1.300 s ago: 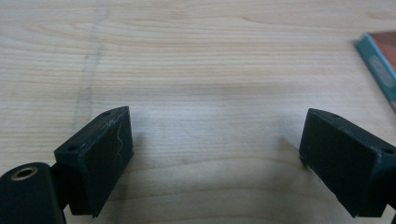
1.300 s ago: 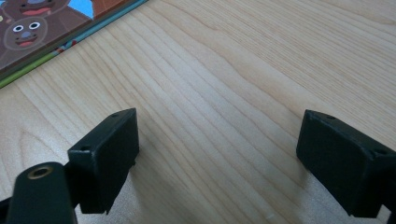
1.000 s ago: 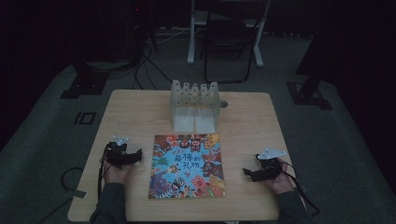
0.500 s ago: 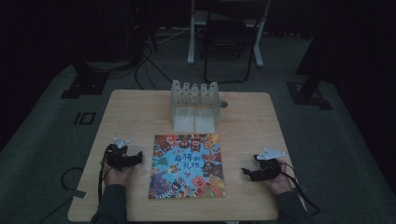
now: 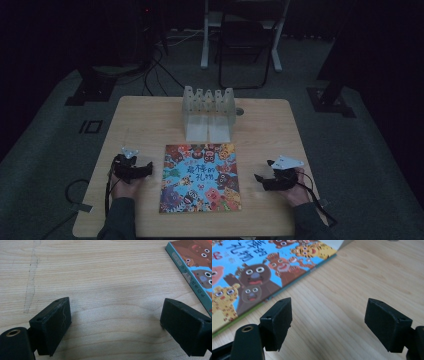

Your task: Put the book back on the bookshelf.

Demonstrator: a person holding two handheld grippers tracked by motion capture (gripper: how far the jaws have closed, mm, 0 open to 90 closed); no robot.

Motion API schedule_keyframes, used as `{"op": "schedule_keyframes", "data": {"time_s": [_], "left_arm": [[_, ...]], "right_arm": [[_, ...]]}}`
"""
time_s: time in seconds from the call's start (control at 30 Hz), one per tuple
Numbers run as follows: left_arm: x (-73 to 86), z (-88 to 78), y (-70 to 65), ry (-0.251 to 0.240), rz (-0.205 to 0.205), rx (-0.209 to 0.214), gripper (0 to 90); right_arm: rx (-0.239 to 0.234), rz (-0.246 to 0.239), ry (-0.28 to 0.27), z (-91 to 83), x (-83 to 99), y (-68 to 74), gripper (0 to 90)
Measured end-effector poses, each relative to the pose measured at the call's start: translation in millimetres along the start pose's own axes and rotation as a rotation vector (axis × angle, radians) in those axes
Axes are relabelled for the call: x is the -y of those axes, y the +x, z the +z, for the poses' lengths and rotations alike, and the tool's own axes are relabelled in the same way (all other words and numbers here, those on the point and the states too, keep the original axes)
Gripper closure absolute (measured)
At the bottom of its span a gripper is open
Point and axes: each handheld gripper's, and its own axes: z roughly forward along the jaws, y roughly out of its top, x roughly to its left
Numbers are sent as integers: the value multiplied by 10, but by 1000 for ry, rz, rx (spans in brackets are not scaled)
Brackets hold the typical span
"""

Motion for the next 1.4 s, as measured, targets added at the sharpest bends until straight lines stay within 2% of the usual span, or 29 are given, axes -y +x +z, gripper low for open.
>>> {"op": "schedule_keyframes", "data": {"time_s": [0.2, 0.3, 0.43, 0.63, 1.0, 1.13, 1.4], "left_arm": [[-4, 6, 0, -2, 2, 4, 99], [-7, 6, -3, -2, 4, 5, 105], [-7, 6, -3, -2, 6, 6, 109], [-9, 4, -18, -11, 20, 18, 145], [-14, 7, -31, -11, 32, 27, 147], [-15, 9, -34, -11, 34, 32, 149], [-14, 3, -75, -9, 43, 44, 149]], "right_arm": [[10, -20, -6, 19, -147, 12, 236], [8, -47, -26, 12, -292, 44, 254], [8, -58, -34, 36, -402, 52, 254], [-8, -61, -37, 93, -508, 49, 272], [-18, -56, -56, 218, -673, 38, 285], [-14, -29, -66, 313, -739, 36, 285], [-17, -26, -72, 430, -805, 27, 286]]}}
